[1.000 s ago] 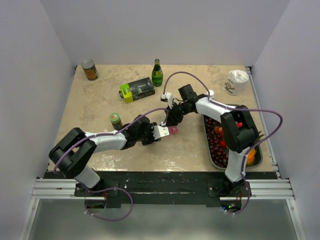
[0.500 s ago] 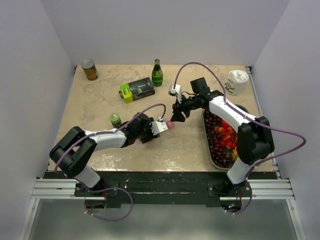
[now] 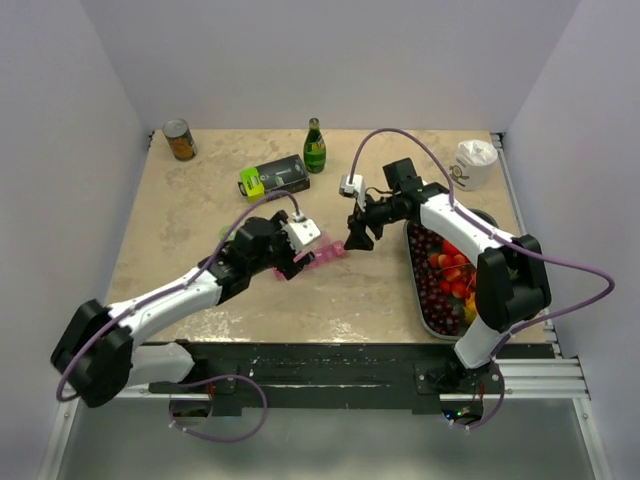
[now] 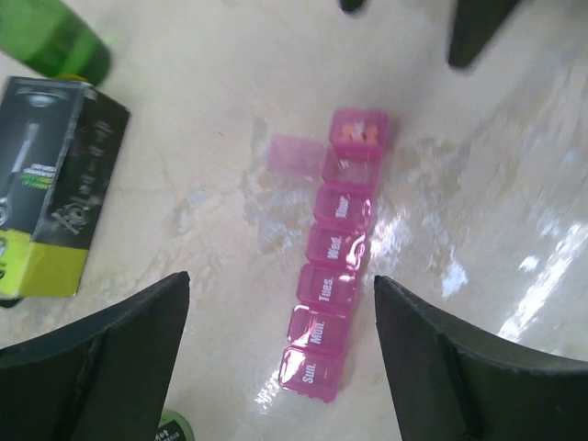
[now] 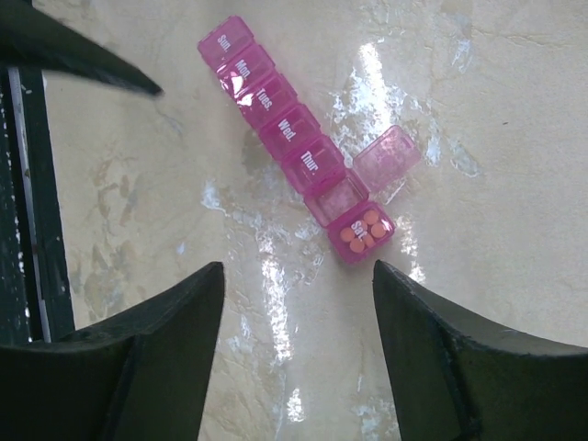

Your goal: Sort the pills into containers

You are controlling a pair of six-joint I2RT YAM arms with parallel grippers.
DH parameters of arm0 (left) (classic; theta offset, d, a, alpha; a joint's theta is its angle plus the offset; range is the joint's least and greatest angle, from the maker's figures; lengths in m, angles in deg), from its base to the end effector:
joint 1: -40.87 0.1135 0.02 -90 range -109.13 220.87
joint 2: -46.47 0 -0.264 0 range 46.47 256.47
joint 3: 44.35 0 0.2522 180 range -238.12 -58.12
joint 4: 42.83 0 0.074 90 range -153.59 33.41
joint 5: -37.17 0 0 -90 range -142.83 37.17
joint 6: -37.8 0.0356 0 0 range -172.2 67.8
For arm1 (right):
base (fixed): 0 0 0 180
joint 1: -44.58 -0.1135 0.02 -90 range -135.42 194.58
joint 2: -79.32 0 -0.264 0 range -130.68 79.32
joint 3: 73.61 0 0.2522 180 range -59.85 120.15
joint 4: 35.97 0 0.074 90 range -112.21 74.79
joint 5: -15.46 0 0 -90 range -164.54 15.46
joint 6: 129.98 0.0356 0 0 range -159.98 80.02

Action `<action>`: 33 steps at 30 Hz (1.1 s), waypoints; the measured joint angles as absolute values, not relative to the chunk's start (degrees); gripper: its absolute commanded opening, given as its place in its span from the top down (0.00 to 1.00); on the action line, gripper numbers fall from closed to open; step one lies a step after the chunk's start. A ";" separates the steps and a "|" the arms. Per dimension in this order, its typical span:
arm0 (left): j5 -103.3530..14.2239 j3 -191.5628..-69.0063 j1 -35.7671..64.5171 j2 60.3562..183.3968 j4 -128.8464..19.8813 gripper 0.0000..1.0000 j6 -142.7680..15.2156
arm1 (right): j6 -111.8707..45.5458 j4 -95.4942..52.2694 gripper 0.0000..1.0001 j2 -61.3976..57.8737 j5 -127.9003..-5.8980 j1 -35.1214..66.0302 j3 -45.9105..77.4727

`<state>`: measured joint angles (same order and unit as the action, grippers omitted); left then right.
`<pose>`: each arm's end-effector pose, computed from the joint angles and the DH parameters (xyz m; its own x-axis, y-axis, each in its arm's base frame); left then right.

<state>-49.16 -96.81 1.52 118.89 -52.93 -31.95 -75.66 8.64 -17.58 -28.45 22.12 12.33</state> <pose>0.2090 -0.1743 0.2242 -0.1296 0.5529 -0.8231 0.7679 0.5811 0.2695 0.3184 0.1594 0.2462 -0.2451 -0.5390 -0.8059 -0.9656 0.2104 0.1529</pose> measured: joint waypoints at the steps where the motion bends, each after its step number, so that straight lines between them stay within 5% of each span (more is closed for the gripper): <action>1: -49.30 -96.79 2.05 116.29 -52.93 0.11 -34.18 | -75.88 8.67 0.26 -17.08 -28.45 22.21 11.87; 6: -50.43 -97.56 10.11 104.90 -56.64 0.02 -47.68 | -75.75 7.57 0.01 -12.14 -28.54 22.63 9.51; 13: -58.67 -98.45 19.53 97.41 -65.30 0.01 -62.02 | -72.40 -0.08 0.01 -4.45 -28.43 23.70 4.29; 33: -71.55 -105.32 23.14 117.34 -76.49 0.24 -66.70 | -70.63 -2.11 0.01 -7.20 -28.24 24.72 4.09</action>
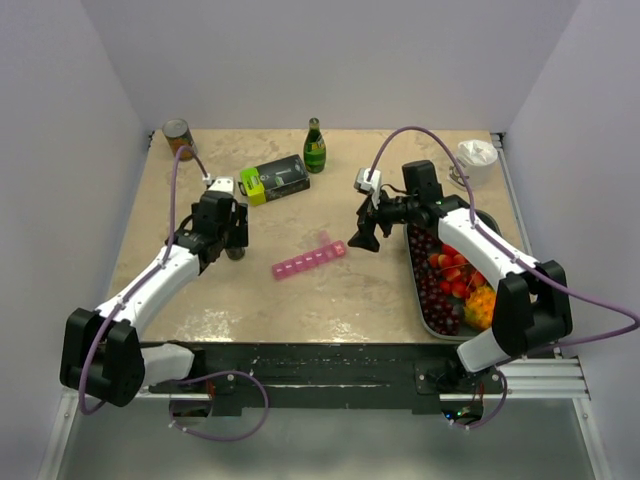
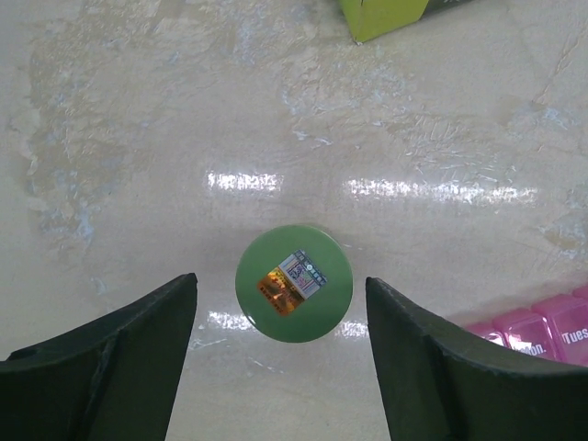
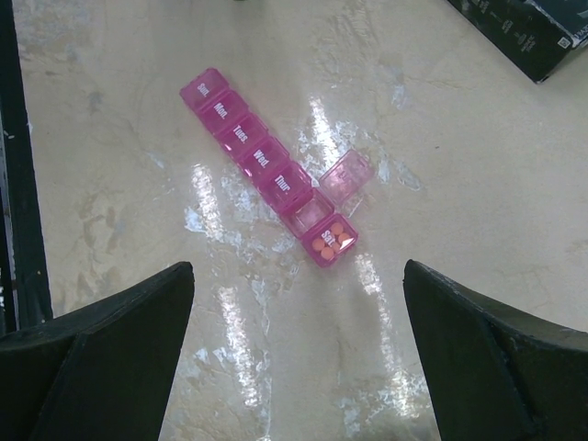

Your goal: Sort the pills into containers

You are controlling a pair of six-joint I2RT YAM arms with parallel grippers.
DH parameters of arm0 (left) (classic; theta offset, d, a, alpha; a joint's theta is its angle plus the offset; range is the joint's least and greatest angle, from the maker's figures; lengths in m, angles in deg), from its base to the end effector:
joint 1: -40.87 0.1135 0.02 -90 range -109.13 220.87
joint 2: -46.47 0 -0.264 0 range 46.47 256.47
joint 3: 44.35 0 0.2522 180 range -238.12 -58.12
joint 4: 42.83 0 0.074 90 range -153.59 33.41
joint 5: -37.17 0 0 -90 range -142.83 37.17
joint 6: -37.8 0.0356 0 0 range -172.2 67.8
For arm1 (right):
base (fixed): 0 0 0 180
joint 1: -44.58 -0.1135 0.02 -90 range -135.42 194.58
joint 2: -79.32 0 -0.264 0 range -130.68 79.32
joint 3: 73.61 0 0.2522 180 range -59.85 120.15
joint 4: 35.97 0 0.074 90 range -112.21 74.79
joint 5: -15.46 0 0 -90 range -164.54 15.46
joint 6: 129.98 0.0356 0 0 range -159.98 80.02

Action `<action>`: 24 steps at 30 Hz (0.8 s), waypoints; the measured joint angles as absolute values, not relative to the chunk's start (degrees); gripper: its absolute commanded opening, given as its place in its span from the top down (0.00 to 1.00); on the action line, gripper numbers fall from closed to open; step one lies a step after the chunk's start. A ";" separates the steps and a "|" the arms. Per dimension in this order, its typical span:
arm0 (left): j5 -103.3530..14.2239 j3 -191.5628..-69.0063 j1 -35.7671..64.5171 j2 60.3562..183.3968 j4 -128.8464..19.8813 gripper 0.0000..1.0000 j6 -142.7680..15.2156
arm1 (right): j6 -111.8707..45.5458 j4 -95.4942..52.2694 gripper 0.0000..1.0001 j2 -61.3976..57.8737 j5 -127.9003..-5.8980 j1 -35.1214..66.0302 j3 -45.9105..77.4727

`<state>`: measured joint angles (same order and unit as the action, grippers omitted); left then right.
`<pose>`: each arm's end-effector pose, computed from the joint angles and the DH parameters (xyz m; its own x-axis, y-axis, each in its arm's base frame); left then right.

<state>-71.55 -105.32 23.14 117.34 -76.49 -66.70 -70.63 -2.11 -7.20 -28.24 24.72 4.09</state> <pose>0.2511 -0.0683 0.2453 -0.6522 -0.0404 -0.7569 -0.0996 0.9945 0.0327 0.2976 0.1348 0.2715 -0.1740 -0.4373 -0.8823 -0.9570 0.2863 0.0469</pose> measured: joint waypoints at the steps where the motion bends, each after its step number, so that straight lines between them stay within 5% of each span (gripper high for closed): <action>1: -71.50 -105.42 23.14 117.67 -76.51 0.25 -66.70 | -70.63 -2.09 0.01 -7.33 -28.21 24.72 4.09; 11: -71.02 -105.93 23.14 121.98 -76.44 0.41 -66.65 | -70.63 -2.07 0.01 -7.79 -27.95 24.72 4.09; 14: -70.82 -106.01 23.14 122.67 -76.40 0.63 -66.72 | -70.63 -2.07 0.01 -7.79 -27.73 24.72 4.09; 15: -70.65 -106.26 23.14 122.70 -76.44 0.85 -66.59 | -70.63 -2.07 0.01 -7.79 -27.54 24.72 4.09; 17: -70.43 -106.45 23.14 122.72 -76.47 0.98 -66.57 | -70.68 -2.04 0.01 -7.79 -27.19 24.72 4.09; 24: -62.76 -106.76 23.03 120.60 -77.71 1.00 -64.16 | -77.52 2.89 0.01 -8.82 -21.44 24.72 4.13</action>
<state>-62.76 -106.76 23.03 120.60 -77.71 -64.16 -77.52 2.89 -8.82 -21.44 24.72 4.13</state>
